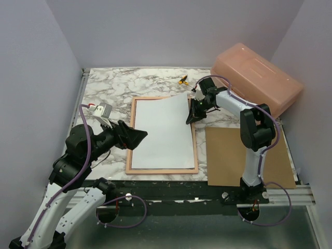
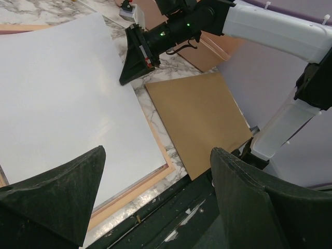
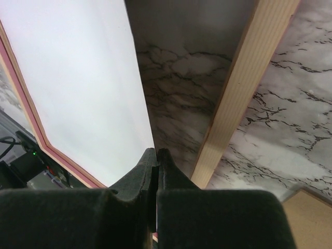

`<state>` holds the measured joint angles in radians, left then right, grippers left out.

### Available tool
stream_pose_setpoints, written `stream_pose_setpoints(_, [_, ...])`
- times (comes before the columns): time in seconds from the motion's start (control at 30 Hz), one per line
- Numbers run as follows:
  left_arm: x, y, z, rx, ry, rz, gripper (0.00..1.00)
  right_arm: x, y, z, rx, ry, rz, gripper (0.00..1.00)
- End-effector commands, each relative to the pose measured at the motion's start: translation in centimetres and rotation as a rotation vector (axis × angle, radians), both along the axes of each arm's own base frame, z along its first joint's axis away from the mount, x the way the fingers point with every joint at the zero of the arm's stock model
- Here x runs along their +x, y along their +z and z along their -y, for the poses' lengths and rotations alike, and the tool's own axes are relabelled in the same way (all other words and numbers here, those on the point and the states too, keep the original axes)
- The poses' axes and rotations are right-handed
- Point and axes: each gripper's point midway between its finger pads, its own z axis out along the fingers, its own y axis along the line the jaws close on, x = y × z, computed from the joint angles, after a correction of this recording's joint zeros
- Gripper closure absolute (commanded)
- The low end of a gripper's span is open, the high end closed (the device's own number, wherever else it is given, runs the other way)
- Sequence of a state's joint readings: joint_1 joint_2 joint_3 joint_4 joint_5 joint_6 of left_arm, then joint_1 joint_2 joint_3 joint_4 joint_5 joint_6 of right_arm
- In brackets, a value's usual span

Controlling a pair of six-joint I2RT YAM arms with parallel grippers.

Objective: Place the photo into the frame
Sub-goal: Place the photo in the photo frame.

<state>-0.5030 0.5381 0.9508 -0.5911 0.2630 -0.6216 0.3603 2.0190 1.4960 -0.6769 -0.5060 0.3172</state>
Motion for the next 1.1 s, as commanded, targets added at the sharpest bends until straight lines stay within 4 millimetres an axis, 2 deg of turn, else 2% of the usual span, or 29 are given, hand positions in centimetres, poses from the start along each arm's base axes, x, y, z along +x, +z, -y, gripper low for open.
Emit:
stream_pose_setpoints(0.0, [0.1, 0.1, 0.3, -0.008, -0.018, 0.005, 0.16, 0.5, 0.1, -1.3, 0.059, -0.003, -0.004, 1.0])
stream_pose_setpoints(0.17, [0.1, -0.1, 0.3, -0.008, -0.016, 0.001, 0.16, 0.4, -0.3, -1.7, 0.083, -0.013, -0.015, 0.99])
stream_pose_setpoints(0.27, [0.1, -0.2, 0.3, -0.005, -0.017, -0.001, 0.16, 0.4, -0.3, -1.7, 0.082, -0.017, -0.01, 0.95])
stream_pose_setpoints(0.4, [0.1, -0.3, 0.3, -0.004, -0.014, -0.004, 0.15, 0.5, 0.0, -1.2, 0.052, -0.035, 0.006, 0.77])
stream_pose_setpoints(0.53, [0.1, -0.5, 0.3, -0.004, -0.015, -0.006, 0.15, 0.6, 0.9, -0.6, 0.027, -0.062, 0.042, 0.53])
stream_pose_setpoints(0.73, [0.2, -0.7, 0.3, 0.003, -0.012, -0.011, 0.15, 0.8, 3.8, 0.9, -0.018, -0.124, 0.149, 0.25])
stream_pose_setpoints(0.83, [0.2, -0.9, 0.4, 0.0, -0.016, -0.018, 0.15, 0.5, 4.9, 2.0, -0.05, -0.165, 0.191, 0.17])
stream_pose_setpoints(0.97, [0.1, -1.3, 0.6, -0.008, -0.024, -0.032, 0.15, -0.6, 5.5, 3.4, -0.082, -0.219, 0.208, 0.12])
stream_pose_setpoints(1.07, [0.2, -2.0, 0.8, -0.01, -0.026, -0.054, 0.15, -1.9, 4.4, 4.5, -0.125, -0.246, 0.184, 0.11])
